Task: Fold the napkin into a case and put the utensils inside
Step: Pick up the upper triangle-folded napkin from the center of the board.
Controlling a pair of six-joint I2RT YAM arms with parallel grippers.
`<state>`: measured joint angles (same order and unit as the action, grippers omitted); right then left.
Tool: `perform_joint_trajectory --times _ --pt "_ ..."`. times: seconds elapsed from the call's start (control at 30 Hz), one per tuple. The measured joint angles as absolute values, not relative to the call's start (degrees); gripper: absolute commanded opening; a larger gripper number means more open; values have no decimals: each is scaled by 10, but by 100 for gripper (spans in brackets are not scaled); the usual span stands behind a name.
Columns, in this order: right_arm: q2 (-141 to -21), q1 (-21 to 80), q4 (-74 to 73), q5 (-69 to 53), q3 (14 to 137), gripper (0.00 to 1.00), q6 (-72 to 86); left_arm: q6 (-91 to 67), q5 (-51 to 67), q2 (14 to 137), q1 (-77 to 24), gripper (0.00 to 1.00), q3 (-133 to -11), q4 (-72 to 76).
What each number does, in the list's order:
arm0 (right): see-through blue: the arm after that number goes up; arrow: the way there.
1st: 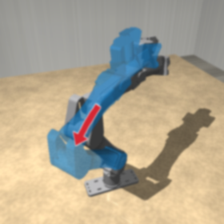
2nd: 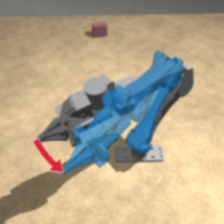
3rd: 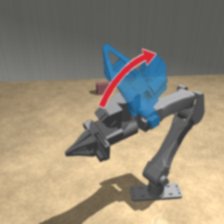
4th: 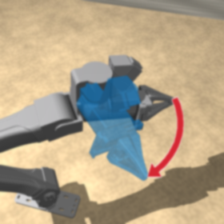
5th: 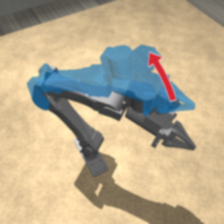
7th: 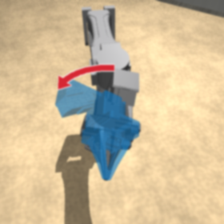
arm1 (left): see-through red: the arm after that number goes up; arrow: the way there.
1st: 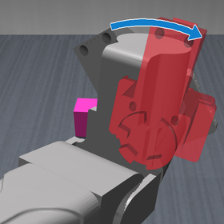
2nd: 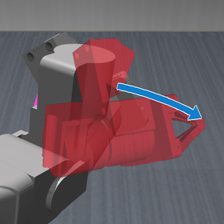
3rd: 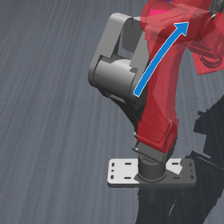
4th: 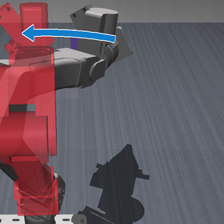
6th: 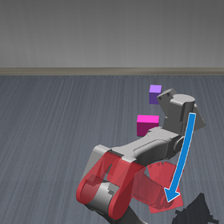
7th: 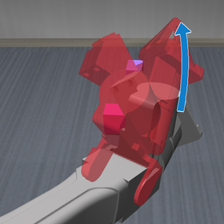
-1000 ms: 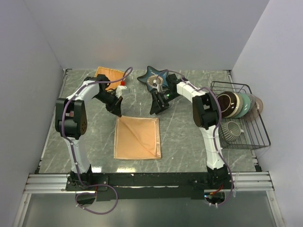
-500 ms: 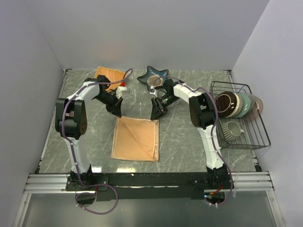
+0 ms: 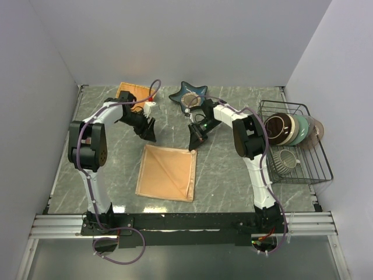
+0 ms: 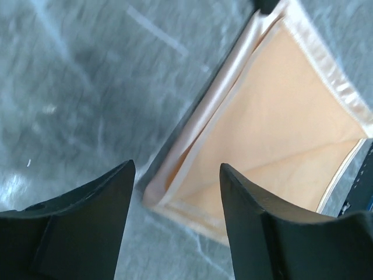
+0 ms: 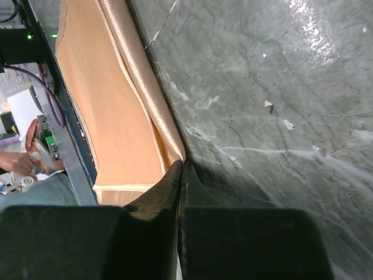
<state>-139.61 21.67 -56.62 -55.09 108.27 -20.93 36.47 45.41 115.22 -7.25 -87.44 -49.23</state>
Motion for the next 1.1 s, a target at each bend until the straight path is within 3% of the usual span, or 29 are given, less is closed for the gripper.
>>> perform_joint_trajectory --times 0.4,0.83,1.1 --pt "-1383 217 -560 -550 1060 0 -209 346 510 1165 -196 61 -873 -385" --pt "-1338 220 -558 -565 1042 0 -204 338 515 1222 -230 53 -883 -363" --pt "-1336 220 -558 -570 1038 1 -202 362 525 1234 -241 20 -903 -383"
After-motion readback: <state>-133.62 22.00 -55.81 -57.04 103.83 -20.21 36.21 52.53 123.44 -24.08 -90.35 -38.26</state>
